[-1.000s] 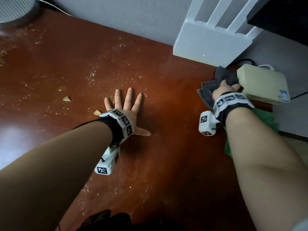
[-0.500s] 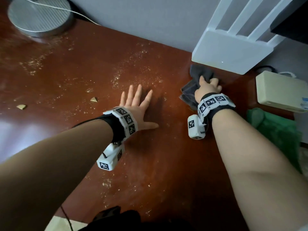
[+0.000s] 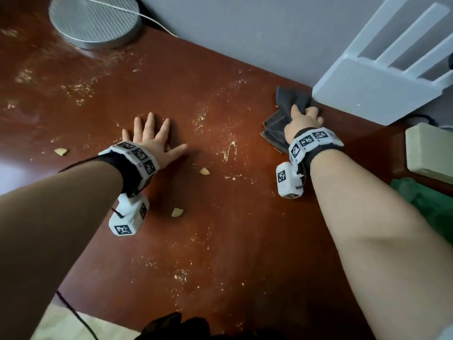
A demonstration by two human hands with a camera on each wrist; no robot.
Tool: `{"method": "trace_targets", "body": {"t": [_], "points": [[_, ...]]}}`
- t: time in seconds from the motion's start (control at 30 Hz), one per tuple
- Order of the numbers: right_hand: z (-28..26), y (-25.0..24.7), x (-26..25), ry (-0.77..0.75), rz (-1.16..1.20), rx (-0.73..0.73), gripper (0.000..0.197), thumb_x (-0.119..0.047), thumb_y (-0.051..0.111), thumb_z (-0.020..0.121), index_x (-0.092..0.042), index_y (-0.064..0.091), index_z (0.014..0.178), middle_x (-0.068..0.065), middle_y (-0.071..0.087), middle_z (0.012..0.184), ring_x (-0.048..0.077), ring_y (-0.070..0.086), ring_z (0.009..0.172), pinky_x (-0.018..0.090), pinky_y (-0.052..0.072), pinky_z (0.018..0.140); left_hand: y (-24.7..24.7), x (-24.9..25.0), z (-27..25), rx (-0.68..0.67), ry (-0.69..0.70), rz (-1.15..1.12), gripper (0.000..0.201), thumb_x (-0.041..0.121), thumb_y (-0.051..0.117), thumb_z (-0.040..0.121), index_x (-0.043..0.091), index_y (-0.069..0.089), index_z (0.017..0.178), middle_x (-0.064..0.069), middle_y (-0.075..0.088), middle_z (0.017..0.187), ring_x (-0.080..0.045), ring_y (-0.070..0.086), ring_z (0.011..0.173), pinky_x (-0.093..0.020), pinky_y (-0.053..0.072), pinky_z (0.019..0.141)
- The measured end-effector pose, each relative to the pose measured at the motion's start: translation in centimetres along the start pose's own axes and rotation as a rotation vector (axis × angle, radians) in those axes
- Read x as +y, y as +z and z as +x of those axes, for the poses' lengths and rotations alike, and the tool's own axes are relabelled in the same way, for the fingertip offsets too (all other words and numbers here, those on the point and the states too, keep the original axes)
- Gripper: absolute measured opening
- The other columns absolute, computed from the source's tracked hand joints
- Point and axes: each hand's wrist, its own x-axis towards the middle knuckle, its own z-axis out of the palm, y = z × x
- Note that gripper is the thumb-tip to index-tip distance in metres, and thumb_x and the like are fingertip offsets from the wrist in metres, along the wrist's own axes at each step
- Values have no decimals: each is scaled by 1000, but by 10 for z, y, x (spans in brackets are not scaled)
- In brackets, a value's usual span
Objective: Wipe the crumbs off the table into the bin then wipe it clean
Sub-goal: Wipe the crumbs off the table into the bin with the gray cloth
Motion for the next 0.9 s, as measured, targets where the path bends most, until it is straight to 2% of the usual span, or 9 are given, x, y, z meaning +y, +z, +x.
{"method": "trace_targets", "body": {"t": [0.07,0.2,0.27,0.4,0.5,0.63,0.73,0.83,0.9], "points": [[-7,7,-9,-134,-51,-22,65,-5,39,91,-34,20,146,6,17,147,31,26,128,41,33,103,2,-3,1,-8,25,39,86,75,28,81,36,-10,147,3,-24,154,-23,-22,142,-47,-11,114],[-35,18,-11,-688,-67,-175,60,-2,38,92,-35,33,142,0,22,148,25,26,130,32,26,109,3,-5,2,-36,53,124,98,80,32,75,36,-20,145,1,-31,151,-27,-25,140,-50,-11,114],[-24,5,-12,-781,-63,-161,55,-4,39,93,-32,38,141,1,30,146,24,27,131,29,21,112,2,-6,4,-52,57,130,101,81,35,73,36,-22,144,2,-33,151,-28,-26,140,-50,-10,114],[30,-9,-20,-339,65,123,51,-10,39,95,-29,36,142,7,28,146,31,28,131,38,25,111,4,-7,6,-72,57,162,110,86,37,67,36,-26,142,1,-35,150,-29,-27,139,-52,-10,114],[44,-7,-38,-38,-52,45,55,-15,40,95,-33,26,145,8,22,146,33,26,131,48,30,108,3,-8,8,-86,55,168,113,86,39,65,36,-27,141,0,-36,149,-29,-28,139,-52,-11,113],[18,2,-46,-488,-38,-34,54,-7,42,92,-33,40,139,3,25,147,30,28,130,34,26,109,1,-8,8,-109,60,164,114,86,40,65,36,-29,141,0,-38,148,-29,-30,138,-52,-12,112],[5,-8,-48,-772,-109,-271,50,-5,47,91,-26,46,137,2,32,144,21,32,133,22,21,109,0,-8,8,-121,56,166,115,86,41,65,35,-30,140,0,-40,147,-30,-31,137,-53,-12,112],[35,-25,-55,-706,-39,-120,50,-2,47,90,-21,49,136,8,39,144,26,37,133,25,24,110,0,-7,8,-125,59,158,115,86,41,65,36,-30,140,0,-40,147,-29,-32,137,-53,-13,112],[59,-27,-61,-452,96,72,49,-10,43,92,-24,43,139,10,33,146,33,35,132,34,25,113,0,-7,8,-122,52,158,115,87,40,64,36,-29,140,1,-40,147,-29,-32,137,-53,-13,112]]}}
